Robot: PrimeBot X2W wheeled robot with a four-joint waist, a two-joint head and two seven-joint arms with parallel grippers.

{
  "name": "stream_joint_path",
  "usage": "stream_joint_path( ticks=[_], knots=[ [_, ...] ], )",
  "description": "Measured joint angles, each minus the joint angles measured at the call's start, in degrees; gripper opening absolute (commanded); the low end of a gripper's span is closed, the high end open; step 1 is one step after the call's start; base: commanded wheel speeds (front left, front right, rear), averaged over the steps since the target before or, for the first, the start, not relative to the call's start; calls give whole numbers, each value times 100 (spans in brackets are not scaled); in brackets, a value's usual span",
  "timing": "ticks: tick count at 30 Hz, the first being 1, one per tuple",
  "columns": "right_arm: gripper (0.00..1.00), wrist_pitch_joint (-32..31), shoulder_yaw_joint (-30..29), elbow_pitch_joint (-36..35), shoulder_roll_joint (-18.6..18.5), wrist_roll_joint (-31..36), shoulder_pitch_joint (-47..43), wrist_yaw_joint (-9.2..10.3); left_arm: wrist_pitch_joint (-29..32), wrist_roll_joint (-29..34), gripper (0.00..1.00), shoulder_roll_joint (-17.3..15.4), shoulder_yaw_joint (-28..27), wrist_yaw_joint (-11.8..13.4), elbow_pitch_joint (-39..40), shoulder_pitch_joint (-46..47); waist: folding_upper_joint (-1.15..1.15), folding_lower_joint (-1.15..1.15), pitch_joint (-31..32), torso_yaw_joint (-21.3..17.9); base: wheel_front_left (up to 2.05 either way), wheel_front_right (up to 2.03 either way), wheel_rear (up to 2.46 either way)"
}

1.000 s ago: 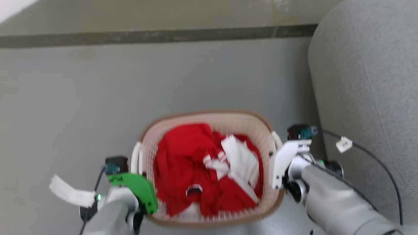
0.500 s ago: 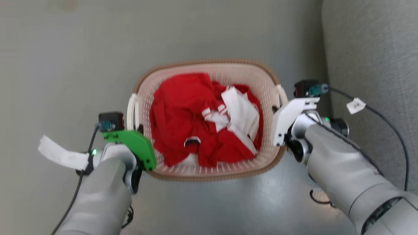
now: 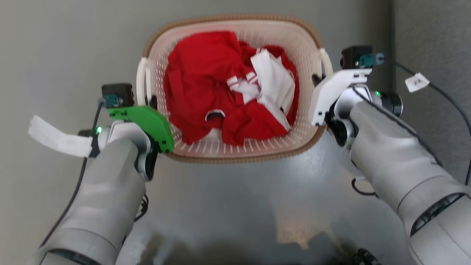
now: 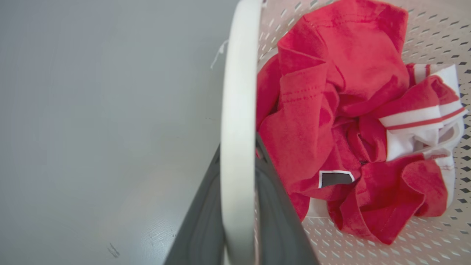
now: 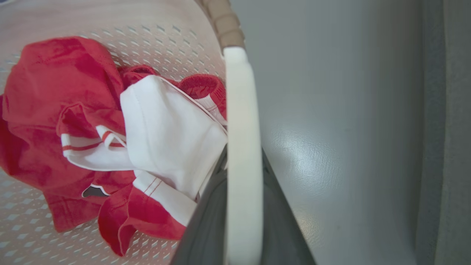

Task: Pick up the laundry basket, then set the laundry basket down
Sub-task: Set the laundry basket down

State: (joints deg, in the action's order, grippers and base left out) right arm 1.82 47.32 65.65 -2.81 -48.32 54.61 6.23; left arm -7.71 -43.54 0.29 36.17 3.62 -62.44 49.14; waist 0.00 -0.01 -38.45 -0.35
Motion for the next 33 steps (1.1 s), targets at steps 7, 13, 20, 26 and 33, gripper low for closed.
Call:
stream_joint_path(
  ticks=[7,13,20,26,33],
  knots=[
    [0,78,-32,46,-14,43,302,2,-52,158,0,-2,-18,21,-1,321,0,0,-493,5,0,0,0],
    [0,160,-68,81,-70,53,662,2,-99,171,0,-4,-3,45,42,660,0,0,-989,3,0,0,0],
    [0,320,-86,158,-93,81,843,1,-204,188,0,-8,43,44,67,851,0,0,-1491,7,0,0,0],
    [0,506,-98,203,-80,93,882,-1,-331,187,0,-11,62,41,64,887,0,0,-1707,8,0,0,0],
    [0,571,-97,301,-55,92,931,-12,-371,169,0,-14,108,-14,14,942,0,0,-1712,-34,0,0,0]
  ],
)
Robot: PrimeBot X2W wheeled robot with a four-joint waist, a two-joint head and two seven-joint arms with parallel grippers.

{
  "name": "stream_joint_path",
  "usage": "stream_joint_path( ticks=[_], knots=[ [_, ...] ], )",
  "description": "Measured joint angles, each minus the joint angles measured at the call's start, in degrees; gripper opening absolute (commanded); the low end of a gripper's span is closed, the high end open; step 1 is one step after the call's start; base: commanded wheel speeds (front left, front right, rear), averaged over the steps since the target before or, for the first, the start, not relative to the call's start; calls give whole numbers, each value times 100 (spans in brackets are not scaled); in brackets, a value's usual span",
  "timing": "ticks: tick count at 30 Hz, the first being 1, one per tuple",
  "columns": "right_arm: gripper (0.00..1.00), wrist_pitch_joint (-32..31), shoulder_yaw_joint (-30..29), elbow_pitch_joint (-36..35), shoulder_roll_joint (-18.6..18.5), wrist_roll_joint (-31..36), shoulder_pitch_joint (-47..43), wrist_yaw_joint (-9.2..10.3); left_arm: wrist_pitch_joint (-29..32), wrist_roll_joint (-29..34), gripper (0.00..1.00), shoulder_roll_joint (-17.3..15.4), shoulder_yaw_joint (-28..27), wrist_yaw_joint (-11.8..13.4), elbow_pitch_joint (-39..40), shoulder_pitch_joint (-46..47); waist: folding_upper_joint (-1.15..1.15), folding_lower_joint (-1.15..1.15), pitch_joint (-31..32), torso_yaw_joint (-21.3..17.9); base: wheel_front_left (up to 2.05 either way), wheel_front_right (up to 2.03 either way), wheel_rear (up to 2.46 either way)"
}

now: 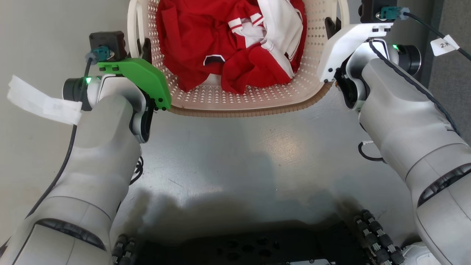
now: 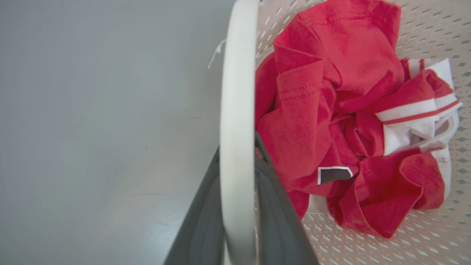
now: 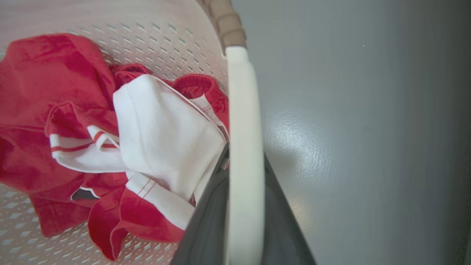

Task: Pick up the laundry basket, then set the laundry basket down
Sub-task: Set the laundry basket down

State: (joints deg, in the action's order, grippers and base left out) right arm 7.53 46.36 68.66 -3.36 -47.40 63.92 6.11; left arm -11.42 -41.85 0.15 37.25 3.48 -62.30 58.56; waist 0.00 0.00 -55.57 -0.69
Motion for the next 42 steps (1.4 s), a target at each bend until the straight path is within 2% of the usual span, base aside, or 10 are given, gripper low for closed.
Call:
stream_joint_path(
  ticks=[5,6,7,8,9,10,15,26,37,42],
  knots=[
    [0,35,11,71,25,0,-32,-33,-24,-18,0,1,35,-45,-46,-26,0,0,45,-30,0,0,0],
    [11,56,14,78,34,0,-55,-49,-24,-31,0,1,41,-46,-58,-38,0,0,65,-35,0,0,0],
    [34,63,16,85,38,0,-75,-51,-25,-34,3,0,42,-46,-77,-50,0,0,85,-40,0,0,0],
    [58,94,19,94,48,0,-93,-49,-31,-34,40,2,44,-46,-91,-69,0,0,107,-45,0,0,0],
    [82,105,21,110,52,0,-105,-49,-33,-34,52,4,48,-46,-108,-92,0,0,129,-50,0,0,0],
    [100,109,21,142,40,0,-107,-49,-33,-56,100,3,57,-46,-158,-134,0,0,178,-59,0,0,0],
    [100,159,22,214,-30,0,-112,-48,-73,-103,100,-131,57,-43,-213,-167,0,0,303,-72,0,0,0],
    [100,245,65,261,-13,0,-263,-59,-129,-235,100,-120,153,-43,-339,-319,0,0,637,-97,0,0,0],
    [100,584,153,257,-29,114,-320,-205,-278,-232,100,-123,140,-66,-316,-376,0,0,1110,-133,0,0,0],
    [100,690,143,178,-94,198,-419,-204,-289,-216,100,-136,43,-94,-182,-500,0,0,1406,-138,0,0,0]
  ],
)
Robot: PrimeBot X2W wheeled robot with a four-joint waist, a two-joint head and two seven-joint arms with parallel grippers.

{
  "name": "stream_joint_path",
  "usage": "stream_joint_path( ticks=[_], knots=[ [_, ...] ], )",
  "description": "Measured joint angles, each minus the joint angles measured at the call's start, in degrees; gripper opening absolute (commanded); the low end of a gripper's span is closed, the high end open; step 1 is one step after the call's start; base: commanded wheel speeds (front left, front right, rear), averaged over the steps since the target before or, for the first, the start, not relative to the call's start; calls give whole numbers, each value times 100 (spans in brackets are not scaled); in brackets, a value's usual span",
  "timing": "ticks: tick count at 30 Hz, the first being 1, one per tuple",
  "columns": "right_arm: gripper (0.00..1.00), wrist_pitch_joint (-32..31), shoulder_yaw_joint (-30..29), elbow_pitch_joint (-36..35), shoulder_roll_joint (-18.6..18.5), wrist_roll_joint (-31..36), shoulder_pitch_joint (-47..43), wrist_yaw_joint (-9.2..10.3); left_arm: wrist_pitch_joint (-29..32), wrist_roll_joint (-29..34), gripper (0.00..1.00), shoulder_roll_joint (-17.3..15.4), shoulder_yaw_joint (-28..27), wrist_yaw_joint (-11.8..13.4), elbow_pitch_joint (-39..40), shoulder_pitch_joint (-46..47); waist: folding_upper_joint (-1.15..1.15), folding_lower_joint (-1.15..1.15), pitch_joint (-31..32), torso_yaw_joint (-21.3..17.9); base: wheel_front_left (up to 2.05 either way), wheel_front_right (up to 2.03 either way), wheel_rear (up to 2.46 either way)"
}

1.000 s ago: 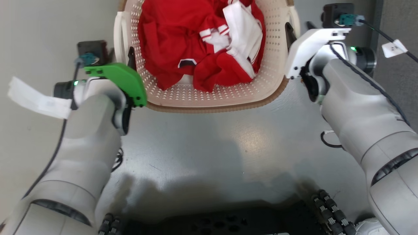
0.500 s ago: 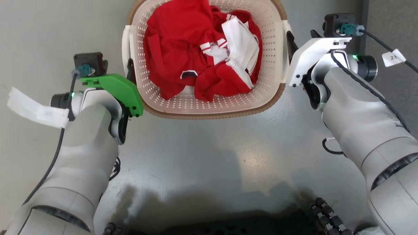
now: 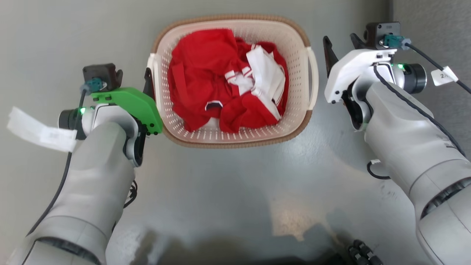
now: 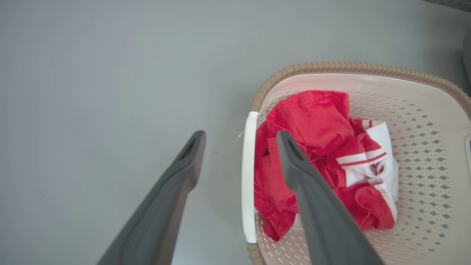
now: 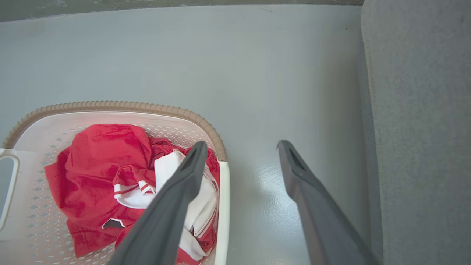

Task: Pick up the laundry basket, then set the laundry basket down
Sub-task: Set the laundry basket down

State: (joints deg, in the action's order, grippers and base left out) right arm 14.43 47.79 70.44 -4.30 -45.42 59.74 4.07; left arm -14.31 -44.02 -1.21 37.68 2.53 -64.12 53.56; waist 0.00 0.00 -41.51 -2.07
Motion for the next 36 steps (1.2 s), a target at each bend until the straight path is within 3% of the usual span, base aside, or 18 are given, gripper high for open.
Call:
stream_joint_path(
  ticks=[5,14,36],
  knots=[
    [100,8,-97,-256,-141,66,-138,8,-11,253,100,-254,-302,65,653,-119,0,0,349,2,0,0,0],
    [100,9,-680,-1614,-299,411,-470,157,-11,622,100,-521,-950,207,1735,-896,0,1,1051,6,0,0,0],
    [100,9,-2074,-3928,-396,1457,-3098,303,-12,1804,100,-560,-2164,359,4363,-3543,0,1,2872,-10,0,0,0]
  ],
)
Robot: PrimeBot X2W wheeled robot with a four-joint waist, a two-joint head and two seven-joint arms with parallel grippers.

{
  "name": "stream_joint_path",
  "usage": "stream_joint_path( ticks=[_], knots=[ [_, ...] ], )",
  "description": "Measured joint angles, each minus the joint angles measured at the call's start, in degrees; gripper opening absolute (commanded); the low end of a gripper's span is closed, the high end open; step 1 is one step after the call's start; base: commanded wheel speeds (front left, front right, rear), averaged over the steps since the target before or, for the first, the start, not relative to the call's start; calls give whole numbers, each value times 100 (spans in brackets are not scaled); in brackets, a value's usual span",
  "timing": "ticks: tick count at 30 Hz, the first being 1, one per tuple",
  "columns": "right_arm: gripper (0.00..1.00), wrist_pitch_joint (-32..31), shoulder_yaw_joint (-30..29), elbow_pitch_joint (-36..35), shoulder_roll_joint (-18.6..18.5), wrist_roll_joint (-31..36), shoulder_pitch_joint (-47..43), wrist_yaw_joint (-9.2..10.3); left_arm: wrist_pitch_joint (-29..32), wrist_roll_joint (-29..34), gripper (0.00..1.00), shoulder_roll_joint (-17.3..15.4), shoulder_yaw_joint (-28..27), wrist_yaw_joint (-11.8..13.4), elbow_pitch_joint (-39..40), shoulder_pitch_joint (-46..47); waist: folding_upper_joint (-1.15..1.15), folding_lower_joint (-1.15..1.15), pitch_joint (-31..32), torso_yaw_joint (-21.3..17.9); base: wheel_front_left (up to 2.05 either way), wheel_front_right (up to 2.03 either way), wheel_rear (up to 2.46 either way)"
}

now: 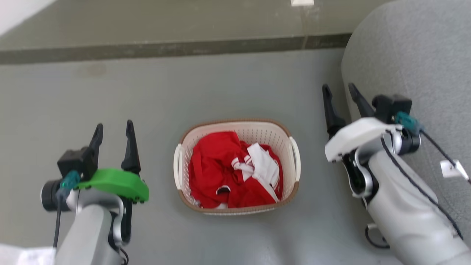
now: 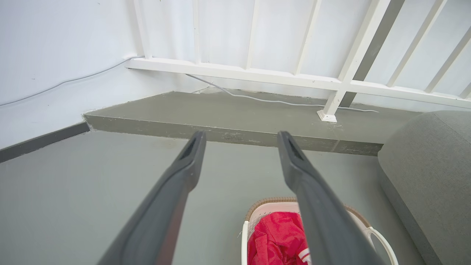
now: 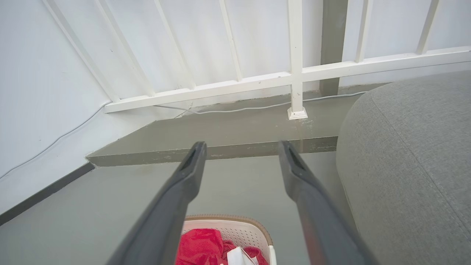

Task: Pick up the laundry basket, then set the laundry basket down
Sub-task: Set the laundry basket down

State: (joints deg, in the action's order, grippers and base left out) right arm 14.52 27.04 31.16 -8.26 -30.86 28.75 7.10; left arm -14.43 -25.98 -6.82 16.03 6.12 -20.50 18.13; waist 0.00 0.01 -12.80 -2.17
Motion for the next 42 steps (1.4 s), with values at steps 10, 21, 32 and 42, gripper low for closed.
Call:
stream_joint_path(
  ticks=[10,21,32,42],
  knots=[
    [100,0,-263,-675,85,370,-959,5,0,353,100,70,-335,47,818,-1043,0,0,508,-5,0,0,0],
    [100,0,-604,-1181,148,651,-1733,7,0,622,100,182,-610,53,1379,-1906,0,0,742,-27,0,0,0],
    [100,0,-703,-1446,286,846,-2227,8,0,789,100,222,-809,53,1736,-2338,0,0,921,-53,0,0,0],
    [100,0,-824,-1661,324,987,-2503,8,0,1023,100,227,-811,54,1912,-2674,0,0,1033,-100,0,0,0]
  ],
)
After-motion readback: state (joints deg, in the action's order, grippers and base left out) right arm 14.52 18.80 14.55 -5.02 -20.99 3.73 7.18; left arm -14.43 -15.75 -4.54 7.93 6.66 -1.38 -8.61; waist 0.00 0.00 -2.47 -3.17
